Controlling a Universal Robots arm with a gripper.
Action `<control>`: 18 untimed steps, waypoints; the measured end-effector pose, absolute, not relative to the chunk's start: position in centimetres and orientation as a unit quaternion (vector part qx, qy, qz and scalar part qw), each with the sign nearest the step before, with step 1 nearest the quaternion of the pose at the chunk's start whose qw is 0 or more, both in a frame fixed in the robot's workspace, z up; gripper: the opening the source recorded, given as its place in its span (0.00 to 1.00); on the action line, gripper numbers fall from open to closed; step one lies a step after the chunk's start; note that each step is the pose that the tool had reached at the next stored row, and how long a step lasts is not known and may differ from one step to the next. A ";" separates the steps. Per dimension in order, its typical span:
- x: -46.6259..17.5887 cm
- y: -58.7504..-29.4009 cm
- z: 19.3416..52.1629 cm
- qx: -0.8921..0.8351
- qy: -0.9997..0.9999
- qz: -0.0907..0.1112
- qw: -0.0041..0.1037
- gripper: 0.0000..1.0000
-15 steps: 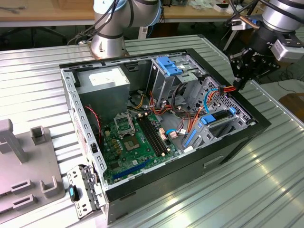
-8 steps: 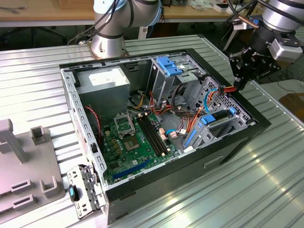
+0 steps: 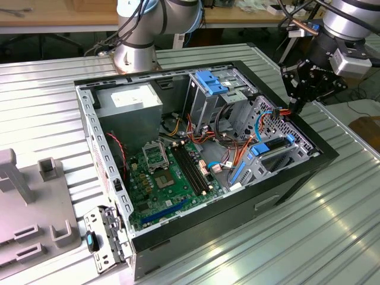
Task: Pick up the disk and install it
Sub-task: 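Insert the first disk wire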
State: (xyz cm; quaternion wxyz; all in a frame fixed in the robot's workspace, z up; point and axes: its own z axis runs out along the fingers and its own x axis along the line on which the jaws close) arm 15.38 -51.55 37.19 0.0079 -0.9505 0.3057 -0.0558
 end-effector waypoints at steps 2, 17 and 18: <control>15.0 -51.5 37.2 -0.950 0.307 -0.056 0.008 0.16; 12.7 -51.5 37.2 -0.941 0.334 -0.056 0.006 0.16; 12.6 -51.5 37.2 -0.940 0.338 -0.056 0.006 0.16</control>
